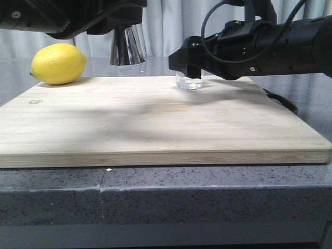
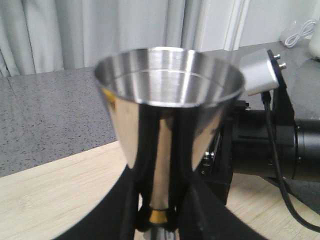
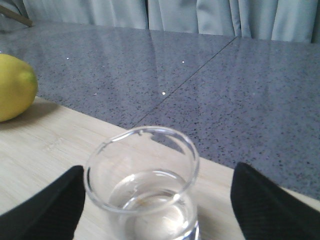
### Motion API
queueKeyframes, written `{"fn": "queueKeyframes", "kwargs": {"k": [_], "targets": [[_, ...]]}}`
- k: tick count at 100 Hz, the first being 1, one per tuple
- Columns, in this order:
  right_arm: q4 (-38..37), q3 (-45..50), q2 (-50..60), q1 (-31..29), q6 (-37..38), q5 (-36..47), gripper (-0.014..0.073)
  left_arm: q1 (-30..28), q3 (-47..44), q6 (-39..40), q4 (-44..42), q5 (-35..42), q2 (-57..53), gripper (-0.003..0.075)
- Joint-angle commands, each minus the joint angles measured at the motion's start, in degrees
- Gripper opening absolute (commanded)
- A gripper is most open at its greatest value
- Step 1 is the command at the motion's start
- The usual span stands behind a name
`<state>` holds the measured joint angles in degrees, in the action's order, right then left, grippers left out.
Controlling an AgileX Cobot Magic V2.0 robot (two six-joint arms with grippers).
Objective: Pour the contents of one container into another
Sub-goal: 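Lower the right gripper around the glass beaker and grasp it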
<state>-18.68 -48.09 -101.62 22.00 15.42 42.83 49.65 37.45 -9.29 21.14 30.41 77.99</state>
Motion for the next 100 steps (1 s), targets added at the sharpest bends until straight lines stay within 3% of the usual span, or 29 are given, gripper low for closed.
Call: {"fn": "queueKeyframes", "kwargs": {"k": [1,100], "targets": [[0.2,-1.7,2.4,-0.2,-0.4,5.1,0.054,0.3,1.6,0.5,-0.8,4.2,-2.0,-0.002],[0.2,-1.7,-1.9,-0.2,-0.4,9.6,0.054,0.3,1.6,0.5,-1.1,3.7,-2.0,-0.002]]}}
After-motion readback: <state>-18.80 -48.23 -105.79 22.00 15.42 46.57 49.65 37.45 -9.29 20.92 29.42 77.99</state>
